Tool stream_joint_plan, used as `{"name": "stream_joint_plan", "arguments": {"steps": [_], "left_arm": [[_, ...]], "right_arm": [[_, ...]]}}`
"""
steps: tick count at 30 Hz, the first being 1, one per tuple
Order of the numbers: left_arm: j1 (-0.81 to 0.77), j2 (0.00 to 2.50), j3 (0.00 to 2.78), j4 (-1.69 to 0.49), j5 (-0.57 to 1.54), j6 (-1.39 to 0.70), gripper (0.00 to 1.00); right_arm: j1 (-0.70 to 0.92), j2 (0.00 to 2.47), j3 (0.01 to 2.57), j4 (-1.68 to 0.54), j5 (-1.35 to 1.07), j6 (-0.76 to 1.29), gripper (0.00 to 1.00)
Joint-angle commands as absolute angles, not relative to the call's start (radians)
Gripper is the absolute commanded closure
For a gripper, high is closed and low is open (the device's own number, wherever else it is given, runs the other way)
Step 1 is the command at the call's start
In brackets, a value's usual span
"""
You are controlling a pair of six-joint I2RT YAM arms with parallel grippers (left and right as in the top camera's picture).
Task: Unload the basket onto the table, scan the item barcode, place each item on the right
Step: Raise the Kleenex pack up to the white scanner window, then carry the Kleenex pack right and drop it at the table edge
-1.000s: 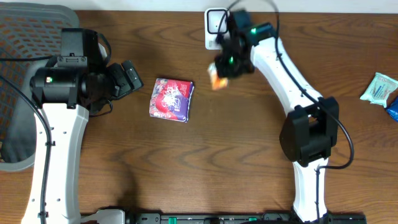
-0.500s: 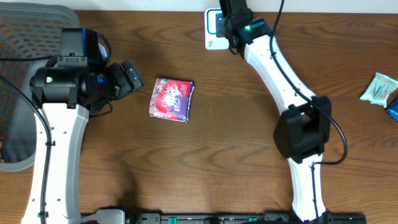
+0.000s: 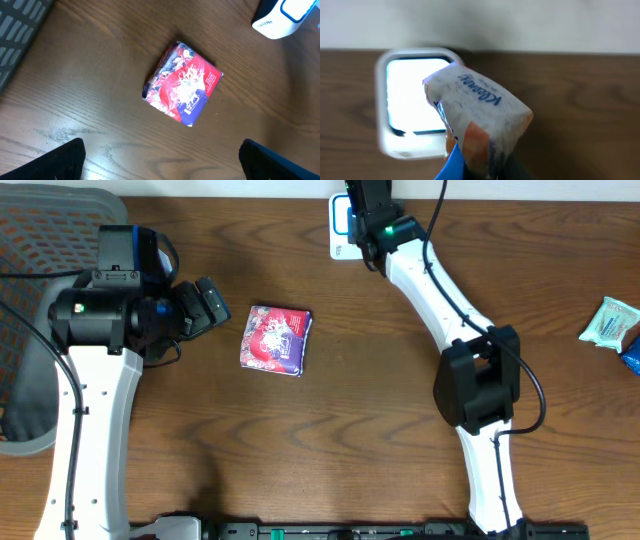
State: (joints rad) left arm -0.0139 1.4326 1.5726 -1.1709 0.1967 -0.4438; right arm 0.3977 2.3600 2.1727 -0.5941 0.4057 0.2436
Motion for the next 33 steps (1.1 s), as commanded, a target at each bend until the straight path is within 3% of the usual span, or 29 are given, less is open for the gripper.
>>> {"name": "stream_joint_plan", "arguments": {"steps": [1,8,16,23,25,26,33], "left_arm": [[-0.01,1.431,1.579,-1.174,0.191,-0.434,0.02],[-0.01,1.431,1.579,-1.174,0.191,-0.434,0.02],[-0.01,1.431,1.579,-1.174,0.191,-0.434,0.02],[-0.01,1.431,1.579,-1.174,0.191,-0.434,0.02],[-0.01,1.431,1.579,-1.174,0.191,-0.434,0.02],[-0.01,1.431,1.579,-1.173,0.191,-0.434,0.02],[-0.01,1.431,1.579,-1.173,0.191,-0.434,0.02]], "right_arm": [[0.323,2.326,2.265,-0.694,0.572,0.269,0.99],[0.067,2.318,2.293,-1.076,0.777,0.269,0.99],[-0.224,2.318,2.26,-1.205,0.708,0.328,0.96],[-0.371,2.319,2.26,-1.222,0.468,0.328,0.35],[-0.389,2.319,2.26,-1.22,0.371,0.327,0.08],[-0.393,2.319,2.26,-1.219,0.316,0.318,0.04],[-0.353,2.319,2.26,-1.221,-0.049,0.187,0.04]]}}
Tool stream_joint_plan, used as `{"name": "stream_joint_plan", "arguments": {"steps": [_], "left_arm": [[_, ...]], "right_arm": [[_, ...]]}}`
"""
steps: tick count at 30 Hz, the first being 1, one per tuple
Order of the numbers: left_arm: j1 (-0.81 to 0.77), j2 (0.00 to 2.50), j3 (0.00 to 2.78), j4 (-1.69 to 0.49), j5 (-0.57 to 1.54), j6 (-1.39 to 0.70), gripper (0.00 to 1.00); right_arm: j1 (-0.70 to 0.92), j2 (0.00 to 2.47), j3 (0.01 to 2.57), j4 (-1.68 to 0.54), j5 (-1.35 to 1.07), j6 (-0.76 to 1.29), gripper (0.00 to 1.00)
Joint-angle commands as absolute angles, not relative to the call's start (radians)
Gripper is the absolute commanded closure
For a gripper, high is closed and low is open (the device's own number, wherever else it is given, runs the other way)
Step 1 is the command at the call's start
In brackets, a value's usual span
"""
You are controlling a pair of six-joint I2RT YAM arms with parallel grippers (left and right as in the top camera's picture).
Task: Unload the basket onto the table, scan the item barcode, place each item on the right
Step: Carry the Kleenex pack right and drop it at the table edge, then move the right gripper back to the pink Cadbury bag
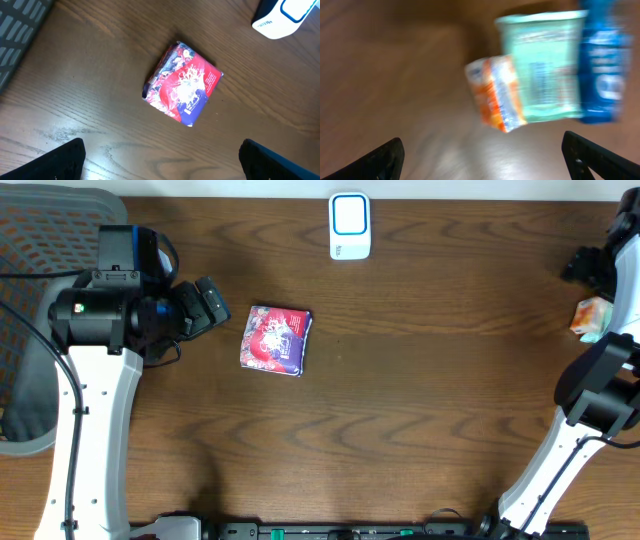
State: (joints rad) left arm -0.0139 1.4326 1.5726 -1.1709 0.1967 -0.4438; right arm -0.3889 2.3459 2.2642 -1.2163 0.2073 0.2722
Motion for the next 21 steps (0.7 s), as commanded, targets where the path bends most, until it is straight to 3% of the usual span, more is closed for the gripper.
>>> {"name": "stream_joint_plan", "arguments": {"steps": [1,8,16,21], "left_arm": [[-0.01,1.431,1.579,-1.174,0.191,-0.434,0.02],[-0.01,1.431,1.579,-1.174,0.191,-0.434,0.02],[-0.01,1.431,1.579,-1.174,0.191,-0.434,0.02],[-0.01,1.431,1.579,-1.173,0.191,-0.434,0.02]], "right_arm": [[-0.339,2.319,2.26,-1.228,-0.131,0.152,0.05],[-0.194,2.319,2.26,-1.377,-0.505,0.054,0.06],[0.121,2.319,2.252,-1.416,-0.529,0.055,0.01],[0.292,2.319,2.202,-1.303,-0.529,0.223,0.01]]}}
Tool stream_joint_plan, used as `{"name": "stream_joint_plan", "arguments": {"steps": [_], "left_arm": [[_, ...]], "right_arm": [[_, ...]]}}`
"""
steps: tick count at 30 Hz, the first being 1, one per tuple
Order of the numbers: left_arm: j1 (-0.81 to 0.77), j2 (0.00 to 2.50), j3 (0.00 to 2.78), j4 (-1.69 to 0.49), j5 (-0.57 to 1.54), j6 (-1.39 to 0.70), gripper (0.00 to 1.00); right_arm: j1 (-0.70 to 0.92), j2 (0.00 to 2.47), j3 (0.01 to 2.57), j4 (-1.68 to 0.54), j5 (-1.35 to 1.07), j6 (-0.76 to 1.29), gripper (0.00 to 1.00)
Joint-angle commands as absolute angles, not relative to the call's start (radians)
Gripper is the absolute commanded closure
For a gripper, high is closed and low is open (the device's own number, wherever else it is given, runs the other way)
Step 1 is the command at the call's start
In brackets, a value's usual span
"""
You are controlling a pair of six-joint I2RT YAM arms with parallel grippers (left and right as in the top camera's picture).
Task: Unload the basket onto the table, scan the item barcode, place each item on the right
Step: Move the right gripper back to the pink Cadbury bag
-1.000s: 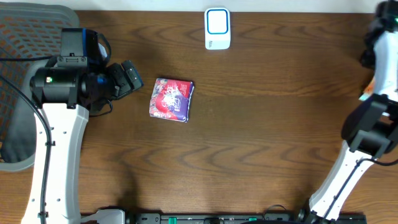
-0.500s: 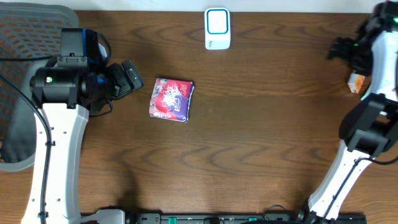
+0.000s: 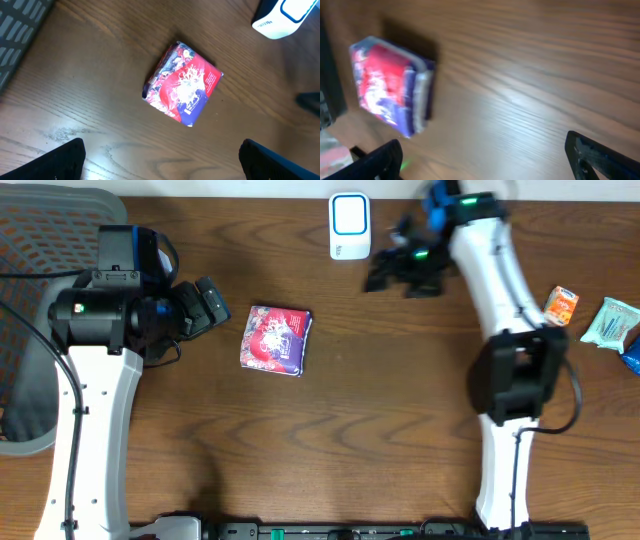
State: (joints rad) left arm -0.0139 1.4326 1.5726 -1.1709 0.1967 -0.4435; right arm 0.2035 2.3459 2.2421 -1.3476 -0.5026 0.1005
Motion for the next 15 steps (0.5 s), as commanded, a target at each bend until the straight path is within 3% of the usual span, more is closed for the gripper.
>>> {"name": "stream_joint_plan", "arguments": {"steps": [1,8,15], "left_arm": [[-0.01,1.431,1.579,-1.174,0.191,-0.434,0.02],[-0.01,1.431,1.579,-1.174,0.191,-0.434,0.02],[-0.01,1.431,1.579,-1.174,0.191,-0.434,0.02]], "right_arm": [[0.323,2.319,2.186,-1.278,-0.529,0.26,0.02],[0.493,2.319,2.048,-1.073,-0.529,0.457,0.1],[0.566,2.319,1.921,-0.931,-0.529,0.591,0.32]]}}
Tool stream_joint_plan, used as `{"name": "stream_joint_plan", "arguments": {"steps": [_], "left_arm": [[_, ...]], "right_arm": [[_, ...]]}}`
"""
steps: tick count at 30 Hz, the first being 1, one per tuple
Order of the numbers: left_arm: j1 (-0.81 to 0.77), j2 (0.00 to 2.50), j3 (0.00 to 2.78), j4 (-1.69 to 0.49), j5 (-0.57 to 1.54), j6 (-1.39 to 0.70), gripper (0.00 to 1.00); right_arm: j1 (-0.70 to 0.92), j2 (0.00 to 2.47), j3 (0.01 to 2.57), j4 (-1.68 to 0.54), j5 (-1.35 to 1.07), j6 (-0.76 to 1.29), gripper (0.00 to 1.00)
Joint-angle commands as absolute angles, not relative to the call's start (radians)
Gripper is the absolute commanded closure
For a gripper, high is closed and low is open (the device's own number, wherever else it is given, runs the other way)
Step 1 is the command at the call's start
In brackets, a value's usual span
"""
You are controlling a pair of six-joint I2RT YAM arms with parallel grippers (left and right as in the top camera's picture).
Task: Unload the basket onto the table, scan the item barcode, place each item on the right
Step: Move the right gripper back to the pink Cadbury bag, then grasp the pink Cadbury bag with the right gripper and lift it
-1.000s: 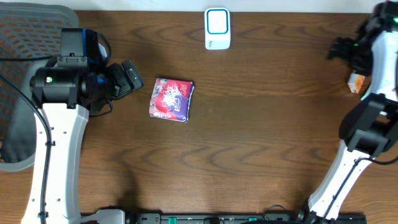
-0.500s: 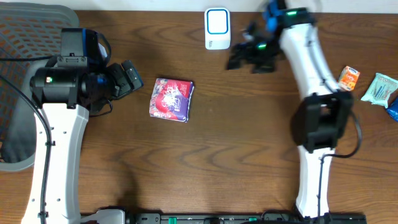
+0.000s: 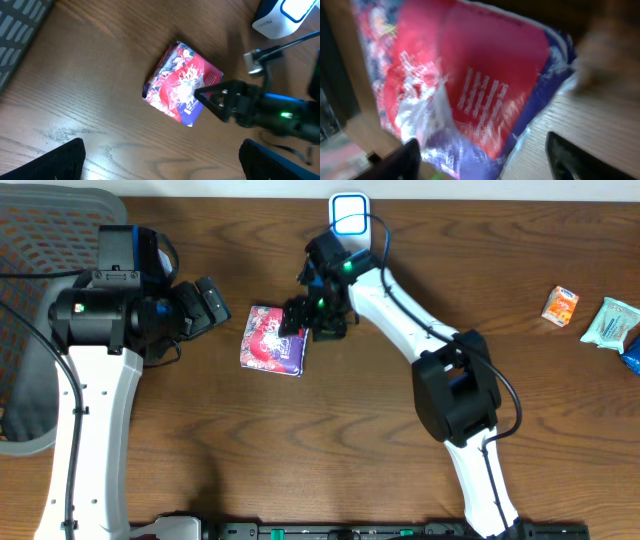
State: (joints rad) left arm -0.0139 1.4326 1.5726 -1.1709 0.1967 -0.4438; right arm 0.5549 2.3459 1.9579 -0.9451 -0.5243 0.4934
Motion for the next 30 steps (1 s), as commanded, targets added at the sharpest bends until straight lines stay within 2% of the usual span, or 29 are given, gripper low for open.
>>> {"name": "stream_joint_plan", "arguments": {"steps": [1,3,6,12,19,20,21,23,24,25,26,30], "left_arm": [[-0.01,1.431,1.579,-1.174,0.191,-0.434,0.02],[-0.01,1.431,1.579,-1.174,0.191,-0.434,0.02],[-0.01,1.431,1.579,-1.174,0.191,-0.434,0.02],[-0.01,1.431,1.579,-1.174,0.191,-0.434,0.02],[-0.01,1.431,1.579,-1.174,0.191,-0.434,0.02],[-0.01,1.431,1.579,-1.174,0.191,-0.434,0.02],[-0.01,1.431,1.579,-1.174,0.191,-0.434,0.02],[-0.01,1.431,1.579,-1.174,0.191,-0.434,0.02],[-0.01,1.431,1.579,-1.174,0.191,-0.434,0.02],[-0.01,1.431,1.579,-1.174,0.191,-0.434,0.02],[-0.01,1.431,1.579,-1.174,0.191,-0.434,0.02],[-0.01,1.431,1.579,-1.174,0.191,-0.434,0.02]], "right_arm": [[0.571,2.319,1.912,-0.931,-0.529,0.591,0.39],[0.575,2.319,1.892,-0.931,-0.517,0.59,0.56],[0.576,2.319,1.887,-0.94,-0.494,0.543,0.99],[0.549,2.29,1.943,-1.084,-0.335,0.455,0.99],[0.538,2.215,2.078,-1.375,0.221,0.447,0.99],[0.538,2.207,2.078,-1.394,0.265,0.447,0.96],[0.538,2.203,2.078,-1.407,0.283,0.447,0.83],[0.538,2.203,2.078,-1.431,0.303,0.423,0.34],[0.538,2.206,2.077,-1.433,0.303,0.398,0.16],[0.538,2.206,2.077,-1.434,0.303,0.382,0.08],[0.538,2.206,2.077,-1.432,0.305,0.38,0.06],[0.556,2.205,2.078,-1.422,0.305,0.38,0.07]]}}
